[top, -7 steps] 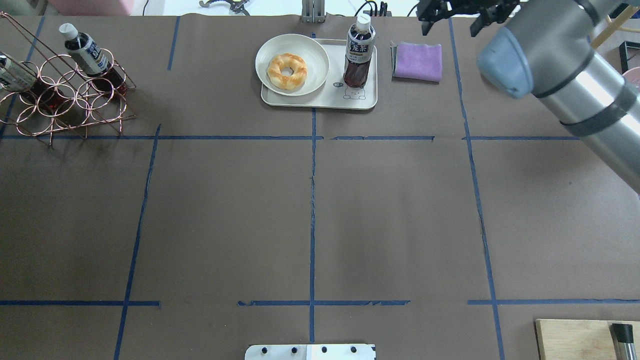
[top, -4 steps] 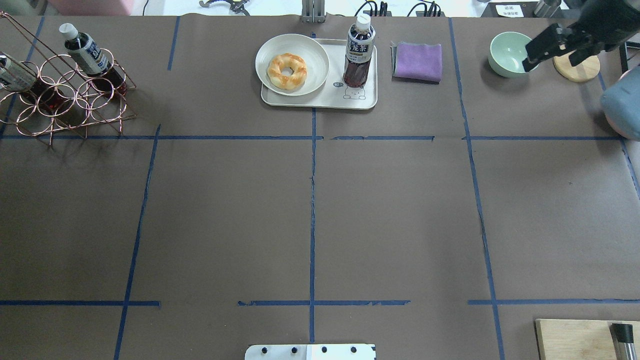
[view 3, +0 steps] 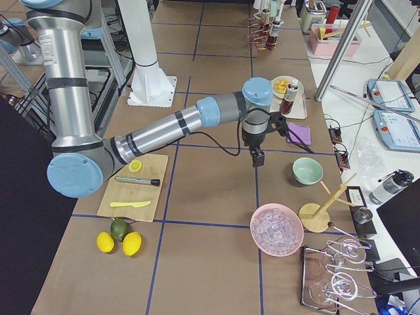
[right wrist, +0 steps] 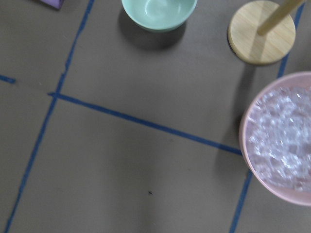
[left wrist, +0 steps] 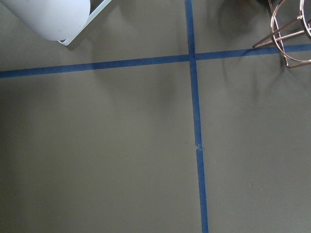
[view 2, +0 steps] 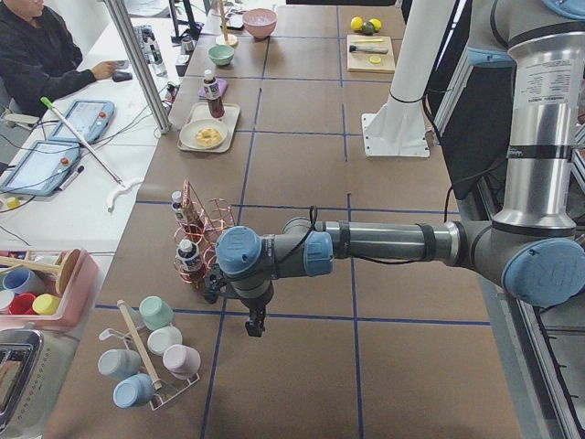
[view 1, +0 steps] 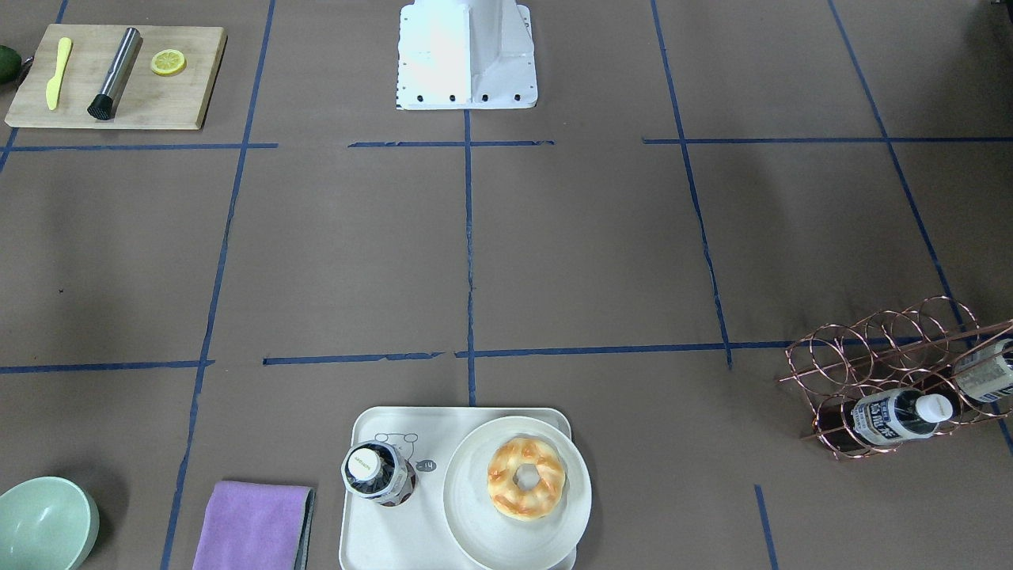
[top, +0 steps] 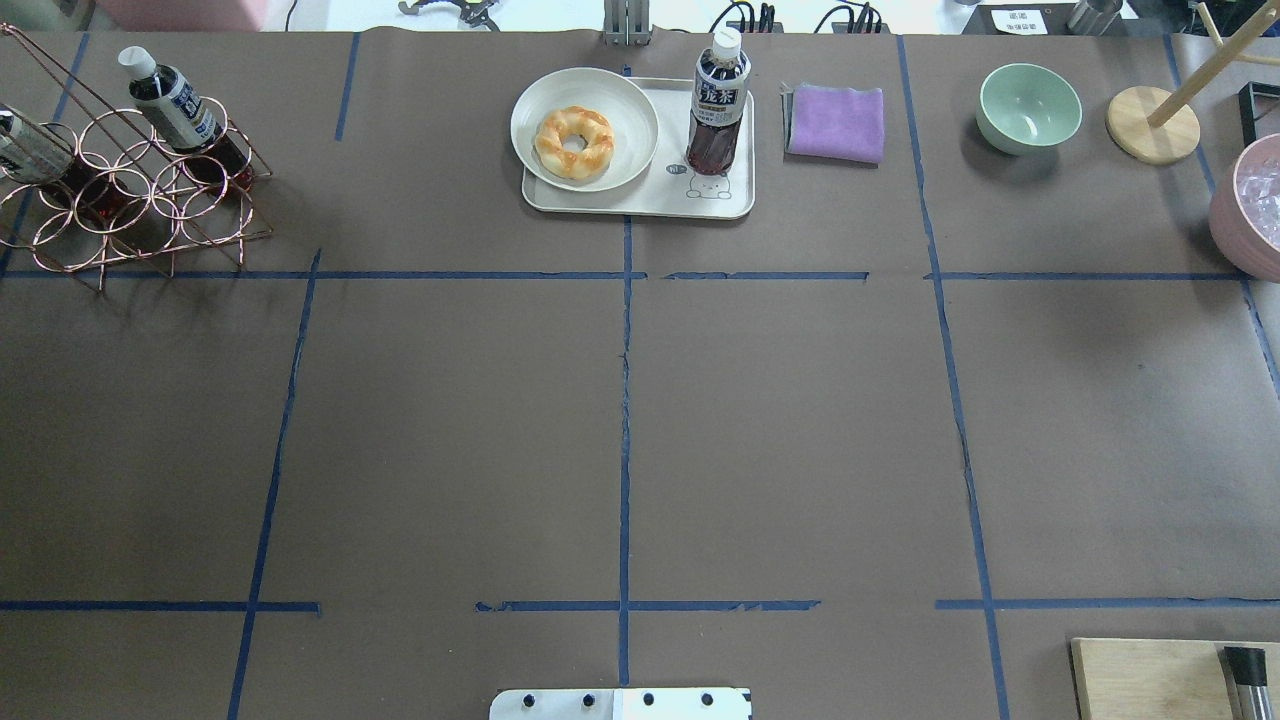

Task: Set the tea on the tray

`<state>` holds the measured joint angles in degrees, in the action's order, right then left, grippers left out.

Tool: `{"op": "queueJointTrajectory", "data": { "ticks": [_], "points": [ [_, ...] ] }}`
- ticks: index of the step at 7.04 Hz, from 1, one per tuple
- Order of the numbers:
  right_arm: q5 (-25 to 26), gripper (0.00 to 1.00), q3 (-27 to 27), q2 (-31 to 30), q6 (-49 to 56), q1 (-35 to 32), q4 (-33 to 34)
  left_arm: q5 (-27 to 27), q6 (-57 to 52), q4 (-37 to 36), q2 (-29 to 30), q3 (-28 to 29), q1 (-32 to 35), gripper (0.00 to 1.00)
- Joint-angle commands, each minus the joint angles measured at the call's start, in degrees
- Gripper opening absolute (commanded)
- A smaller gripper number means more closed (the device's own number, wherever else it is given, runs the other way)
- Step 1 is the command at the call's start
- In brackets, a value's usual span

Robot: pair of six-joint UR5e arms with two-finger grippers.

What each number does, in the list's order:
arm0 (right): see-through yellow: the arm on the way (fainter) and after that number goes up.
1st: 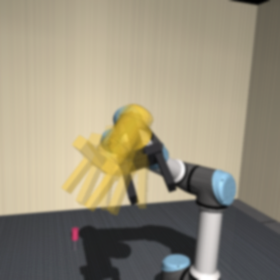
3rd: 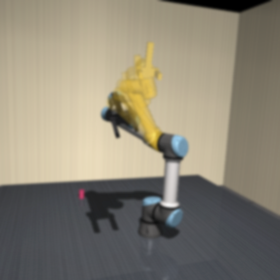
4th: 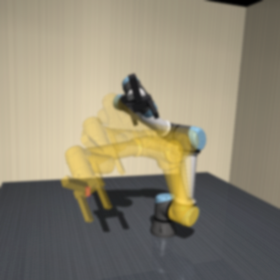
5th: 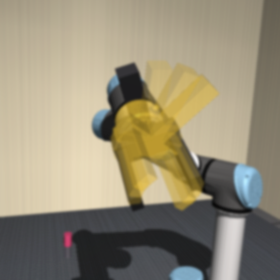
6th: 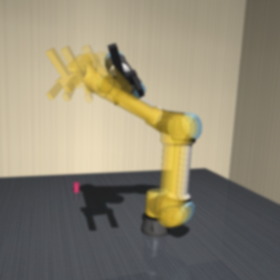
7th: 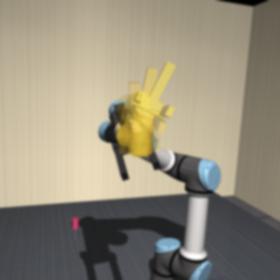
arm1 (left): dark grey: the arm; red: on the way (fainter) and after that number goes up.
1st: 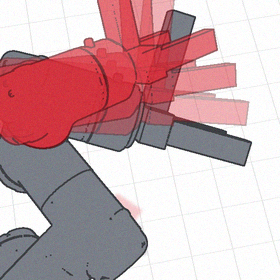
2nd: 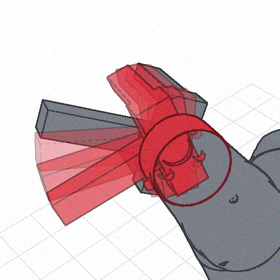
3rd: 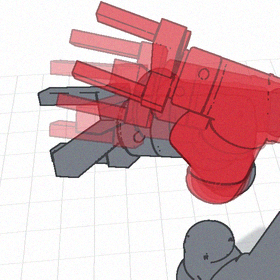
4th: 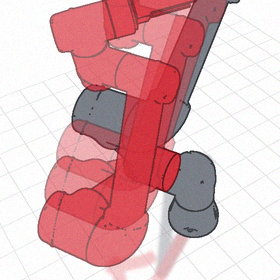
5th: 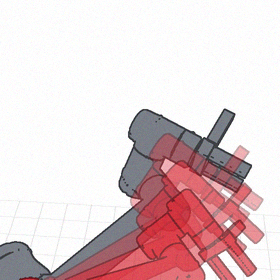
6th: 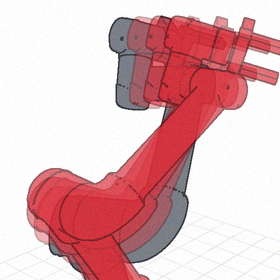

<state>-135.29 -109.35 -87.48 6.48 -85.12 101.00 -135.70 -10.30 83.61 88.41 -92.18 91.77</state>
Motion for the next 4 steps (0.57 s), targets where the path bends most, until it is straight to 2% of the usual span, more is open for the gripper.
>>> {"op": "queueJointTrajectory", "data": {
  "ticks": [1,2,3,4],
  "points": [
    [-0.16,1.00,1.50,-11.00,8.19,-3.64,-0.54,0.00,0.02,-0.02,0.00,-0.36,0.07,1.00],
    [-0.15,1.00,4.73,-10.96,8.03,-3.99,-0.63,0.00,0.02,0.06,-0.08,-0.37,0.07,1.00],
    [-0.07,1.00,3.98,-9.83,7.16,-3.91,-1.85,0.00,0.02,0.07,0.00,-0.37,0.07,1.00],
    [-0.24,1.00,6.50,-9.47,6.97,-3.91,-2.38,0.09,0.02,0.07,0.00,-0.45,0.07,1.00]
  ]
}}
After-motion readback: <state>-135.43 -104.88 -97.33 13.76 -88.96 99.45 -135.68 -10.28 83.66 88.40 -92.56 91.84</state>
